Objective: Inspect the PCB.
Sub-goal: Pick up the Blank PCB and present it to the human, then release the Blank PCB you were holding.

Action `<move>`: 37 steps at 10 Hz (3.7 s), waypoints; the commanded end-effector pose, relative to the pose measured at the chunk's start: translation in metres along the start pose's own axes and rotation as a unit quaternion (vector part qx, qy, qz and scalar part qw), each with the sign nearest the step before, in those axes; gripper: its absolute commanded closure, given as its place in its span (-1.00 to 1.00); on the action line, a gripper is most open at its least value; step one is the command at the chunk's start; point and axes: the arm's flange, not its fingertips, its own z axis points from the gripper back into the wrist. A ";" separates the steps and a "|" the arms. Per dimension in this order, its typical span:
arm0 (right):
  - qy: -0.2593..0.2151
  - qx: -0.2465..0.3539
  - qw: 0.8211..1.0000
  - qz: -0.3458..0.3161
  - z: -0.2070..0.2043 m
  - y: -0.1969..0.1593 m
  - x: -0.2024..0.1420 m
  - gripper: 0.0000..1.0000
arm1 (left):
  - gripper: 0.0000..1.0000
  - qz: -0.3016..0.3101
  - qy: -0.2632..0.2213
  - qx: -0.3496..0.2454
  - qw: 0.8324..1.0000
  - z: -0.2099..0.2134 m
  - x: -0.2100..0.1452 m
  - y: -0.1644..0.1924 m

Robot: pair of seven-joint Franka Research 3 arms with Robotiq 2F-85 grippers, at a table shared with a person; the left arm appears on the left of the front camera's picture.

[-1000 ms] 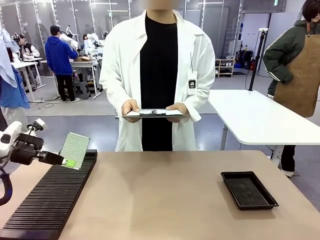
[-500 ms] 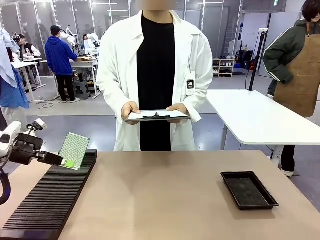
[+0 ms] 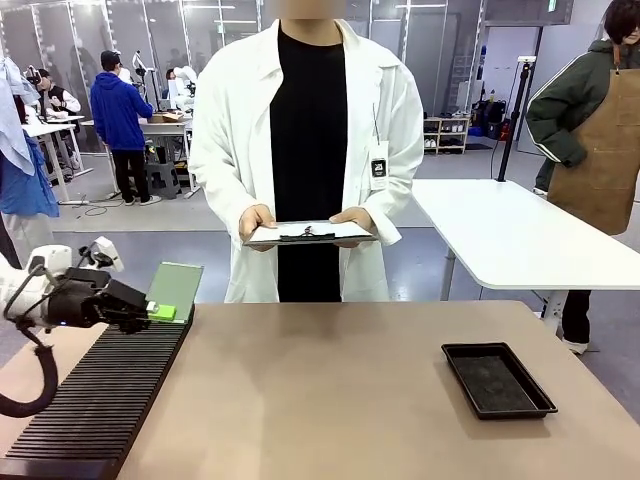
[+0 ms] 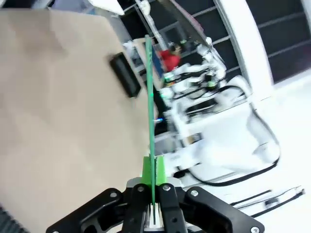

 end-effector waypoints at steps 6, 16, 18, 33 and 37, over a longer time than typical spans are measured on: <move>-0.004 0.005 1.000 0.005 0.001 0.001 0.000 -1.00 | 0.94 0.165 -0.045 -0.122 0.978 -0.043 0.035 -0.002; -0.004 0.005 1.000 0.005 0.001 0.001 0.000 -1.00 | 0.94 0.149 -0.041 -0.105 0.982 -0.038 0.028 0.000; -0.004 0.005 1.000 0.005 0.001 0.001 0.000 -1.00 | 0.94 0.149 -0.041 -0.105 0.982 -0.038 0.028 0.000; -0.004 0.005 1.000 0.005 0.001 0.001 0.000 -1.00 | 0.94 0.149 -0.041 -0.105 0.982 -0.038 0.028 0.000; -0.004 0.005 1.000 0.005 0.001 0.001 0.000 -1.00 | 0.94 0.149 -0.041 -0.105 0.982 -0.038 0.028 0.000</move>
